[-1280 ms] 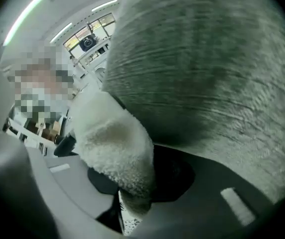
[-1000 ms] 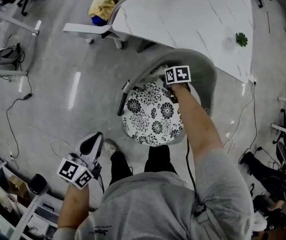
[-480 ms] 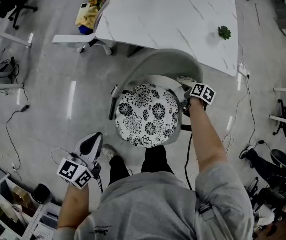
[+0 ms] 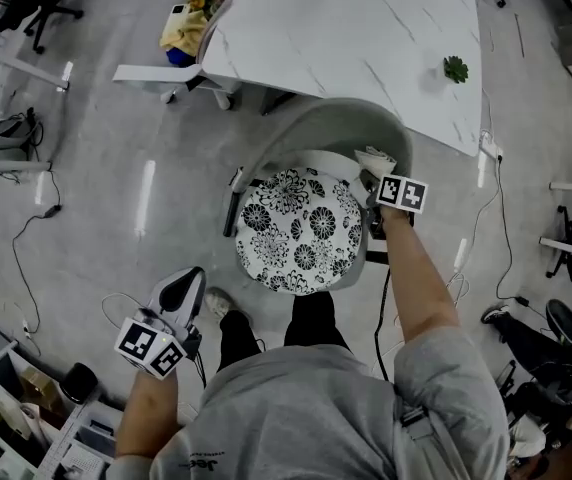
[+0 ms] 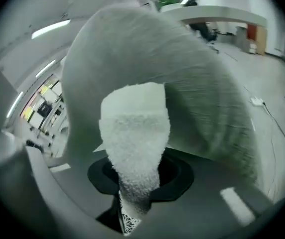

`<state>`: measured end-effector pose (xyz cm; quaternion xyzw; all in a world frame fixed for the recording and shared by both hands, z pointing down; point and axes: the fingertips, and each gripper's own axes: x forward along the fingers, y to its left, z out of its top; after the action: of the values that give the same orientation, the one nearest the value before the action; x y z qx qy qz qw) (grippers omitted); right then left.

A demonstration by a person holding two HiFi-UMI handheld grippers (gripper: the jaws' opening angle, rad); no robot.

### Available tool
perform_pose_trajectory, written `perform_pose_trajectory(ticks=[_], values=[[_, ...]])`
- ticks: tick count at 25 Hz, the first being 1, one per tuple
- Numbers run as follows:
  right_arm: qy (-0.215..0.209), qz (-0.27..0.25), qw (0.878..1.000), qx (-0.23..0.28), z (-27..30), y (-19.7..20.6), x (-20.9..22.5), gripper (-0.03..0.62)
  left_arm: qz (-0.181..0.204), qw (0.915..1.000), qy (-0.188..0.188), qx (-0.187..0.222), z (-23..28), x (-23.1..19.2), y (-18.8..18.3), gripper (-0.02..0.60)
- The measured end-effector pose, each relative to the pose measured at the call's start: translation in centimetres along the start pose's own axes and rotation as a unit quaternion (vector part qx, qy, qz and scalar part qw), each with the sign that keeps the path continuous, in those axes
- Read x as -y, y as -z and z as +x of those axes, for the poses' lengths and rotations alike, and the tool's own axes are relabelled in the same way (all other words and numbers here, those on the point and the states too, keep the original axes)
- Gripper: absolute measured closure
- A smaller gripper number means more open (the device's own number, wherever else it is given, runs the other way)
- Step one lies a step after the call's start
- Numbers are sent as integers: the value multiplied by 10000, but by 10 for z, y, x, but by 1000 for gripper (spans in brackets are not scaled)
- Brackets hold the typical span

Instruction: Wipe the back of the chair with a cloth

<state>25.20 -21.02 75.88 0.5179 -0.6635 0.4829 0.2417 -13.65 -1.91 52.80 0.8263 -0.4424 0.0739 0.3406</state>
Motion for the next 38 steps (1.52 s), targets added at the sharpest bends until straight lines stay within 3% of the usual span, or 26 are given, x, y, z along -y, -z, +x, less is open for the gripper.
perform_pose_trajectory(ticks=[3, 7, 10, 15, 17, 19, 23, 27, 31, 35, 38], values=[[-457, -1542, 9858, -486, 27, 9, -60, 499, 111, 9999, -73, 42, 6, -9, -2, 525], [-909, -3035, 9419, -1113, 71, 33, -130, 499, 454, 9985, -210, 214, 27, -34, -16, 525], [-1080, -3608, 9140, -1507, 99, 52, -161, 499, 648, 9971, -260, 308, 50, -59, -20, 525], [-1103, -4472, 8634, -2059, 130, 78, -182, 499, 644, 9970, -339, 245, 86, -96, -3, 525], [-1077, -4635, 8515, -2202, 140, 84, -184, 499, 597, 9975, -338, 186, 96, -103, 5, 525], [-1032, -4511, 8584, -2213, 153, 82, -186, 499, 588, 9976, -332, 139, 104, -108, 12, 525], [-999, -3516, 9082, -2042, 170, 65, -184, 498, 571, 9978, -322, 67, 113, -110, 21, 525], [-857, -2636, 9442, -1777, 173, 59, -172, 497, 549, 9981, -291, 26, 117, -107, 24, 525], [-329, -1586, 9773, -1367, 169, 38, -122, 497, 655, 9976, -237, -16, 122, -102, 22, 525], [273, -363, 9955, -826, 144, 16, -51, 497, 704, 9972, -238, 10, 125, -100, 15, 525], [779, 634, 9944, -331, 110, 16, 12, 497, 736, 9971, -212, -17, 126, -95, 14, 525]])
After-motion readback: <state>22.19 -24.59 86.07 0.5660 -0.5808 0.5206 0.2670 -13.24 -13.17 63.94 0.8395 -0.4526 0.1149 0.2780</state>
